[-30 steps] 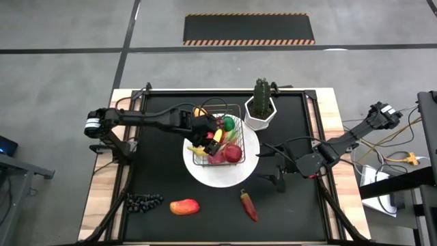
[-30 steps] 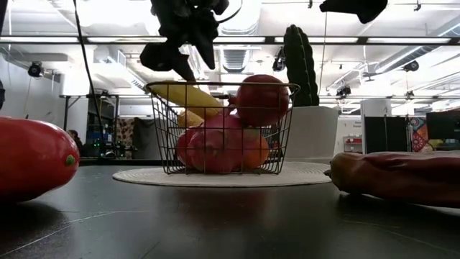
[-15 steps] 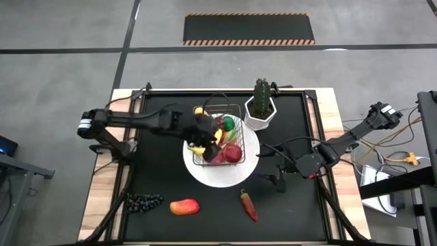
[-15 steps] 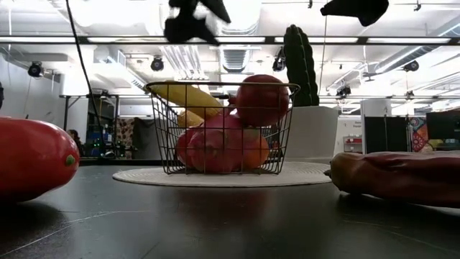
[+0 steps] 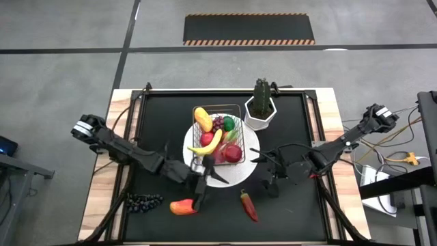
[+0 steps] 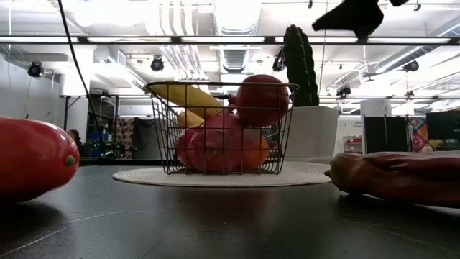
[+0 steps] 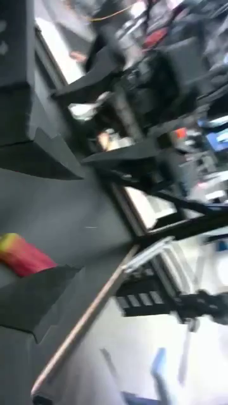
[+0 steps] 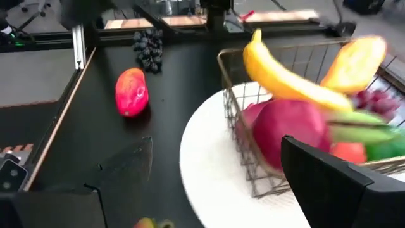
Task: Build produce basket
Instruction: Put the red chili pepper into the gold wire basket
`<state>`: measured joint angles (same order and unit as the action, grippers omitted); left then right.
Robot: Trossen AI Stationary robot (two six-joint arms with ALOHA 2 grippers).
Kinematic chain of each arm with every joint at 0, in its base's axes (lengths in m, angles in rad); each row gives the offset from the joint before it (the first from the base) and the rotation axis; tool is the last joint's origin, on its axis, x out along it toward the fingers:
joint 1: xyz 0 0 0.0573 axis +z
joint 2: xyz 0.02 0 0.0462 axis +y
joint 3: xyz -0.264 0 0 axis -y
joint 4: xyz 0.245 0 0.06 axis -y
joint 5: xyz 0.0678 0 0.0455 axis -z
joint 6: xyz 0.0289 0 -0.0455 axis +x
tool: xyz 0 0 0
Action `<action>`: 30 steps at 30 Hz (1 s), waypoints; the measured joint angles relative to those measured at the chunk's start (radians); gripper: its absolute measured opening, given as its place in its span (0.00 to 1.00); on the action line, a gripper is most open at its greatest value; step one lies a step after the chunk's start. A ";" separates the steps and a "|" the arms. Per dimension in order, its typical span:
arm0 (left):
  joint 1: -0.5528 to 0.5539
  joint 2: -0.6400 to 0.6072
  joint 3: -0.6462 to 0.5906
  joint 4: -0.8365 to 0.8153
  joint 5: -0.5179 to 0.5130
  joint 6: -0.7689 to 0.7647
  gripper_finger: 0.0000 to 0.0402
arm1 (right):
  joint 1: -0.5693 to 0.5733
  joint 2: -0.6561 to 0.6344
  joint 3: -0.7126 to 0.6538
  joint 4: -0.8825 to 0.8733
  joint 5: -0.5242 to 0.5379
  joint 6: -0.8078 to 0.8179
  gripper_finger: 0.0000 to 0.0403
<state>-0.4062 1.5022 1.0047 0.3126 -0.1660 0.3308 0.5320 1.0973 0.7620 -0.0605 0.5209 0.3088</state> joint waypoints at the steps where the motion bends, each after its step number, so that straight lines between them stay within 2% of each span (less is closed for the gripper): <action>1: -0.010 -0.006 -0.036 0.061 -0.001 0.005 0.53 | 0.000 0.015 0.001 0.000 -0.004 0.020 0.81; 5: -0.037 -0.056 -0.145 0.187 -0.004 0.002 0.53 | 0.000 0.080 0.025 -0.002 -0.041 0.106 0.81; 11: -0.039 -0.182 -0.253 0.199 -0.005 -0.026 0.53 | 0.007 0.196 0.123 -0.007 -0.161 0.200 0.81; 14: -0.039 -0.247 -0.306 0.203 -0.004 -0.026 0.53 | 0.013 0.262 0.200 -0.069 -0.207 0.243 0.81; 18: -0.039 -0.323 -0.366 0.204 -0.003 -0.027 0.53 | 0.018 0.354 0.330 -0.257 -0.222 0.363 0.81; 26: -0.039 -0.418 -0.427 0.210 -0.009 -0.036 0.53 | 0.024 0.554 0.595 -0.770 -0.261 0.775 0.81; 30: -0.039 -0.434 -0.436 0.211 -0.009 -0.036 0.53 | 0.043 0.647 0.689 -0.876 -0.331 0.906 0.81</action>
<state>-0.4454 1.0684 0.5690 0.5236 -0.1749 0.2951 0.5753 1.7443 1.4513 -0.9364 0.1903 1.2149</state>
